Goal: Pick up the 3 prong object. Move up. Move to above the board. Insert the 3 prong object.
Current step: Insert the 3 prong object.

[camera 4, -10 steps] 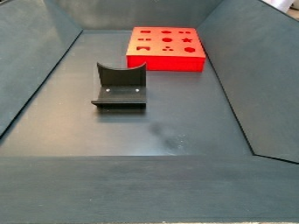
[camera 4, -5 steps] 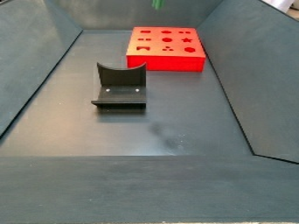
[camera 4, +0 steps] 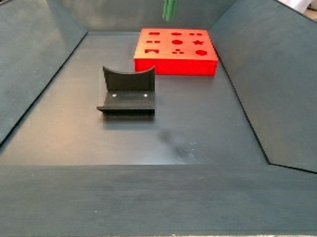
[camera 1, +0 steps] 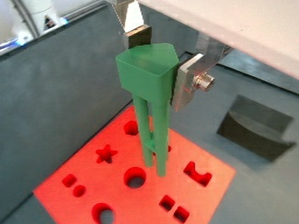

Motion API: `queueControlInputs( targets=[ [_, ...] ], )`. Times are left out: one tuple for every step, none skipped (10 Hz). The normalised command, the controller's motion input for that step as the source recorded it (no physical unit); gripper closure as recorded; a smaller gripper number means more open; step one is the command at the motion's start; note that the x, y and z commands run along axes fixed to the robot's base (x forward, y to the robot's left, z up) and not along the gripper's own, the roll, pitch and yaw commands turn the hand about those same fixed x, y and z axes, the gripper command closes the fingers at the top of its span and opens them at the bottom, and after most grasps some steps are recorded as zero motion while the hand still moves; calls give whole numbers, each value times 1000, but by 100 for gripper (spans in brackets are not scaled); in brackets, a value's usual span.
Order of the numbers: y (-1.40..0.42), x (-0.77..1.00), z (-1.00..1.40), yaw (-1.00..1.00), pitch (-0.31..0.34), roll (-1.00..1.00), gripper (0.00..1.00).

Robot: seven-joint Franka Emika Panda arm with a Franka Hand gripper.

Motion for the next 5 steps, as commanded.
queueControlInputs(
  targets=[
    [340, 0, -237, 529, 0, 71, 100],
    [326, 17, -169, 477, 0, 114, 100],
    [211, 211, -86, 100, 47, 124, 100],
    [237, 320, -100, 0, 99, 154, 100],
    [294, 160, -189, 49, 61, 86, 100]
  ],
)
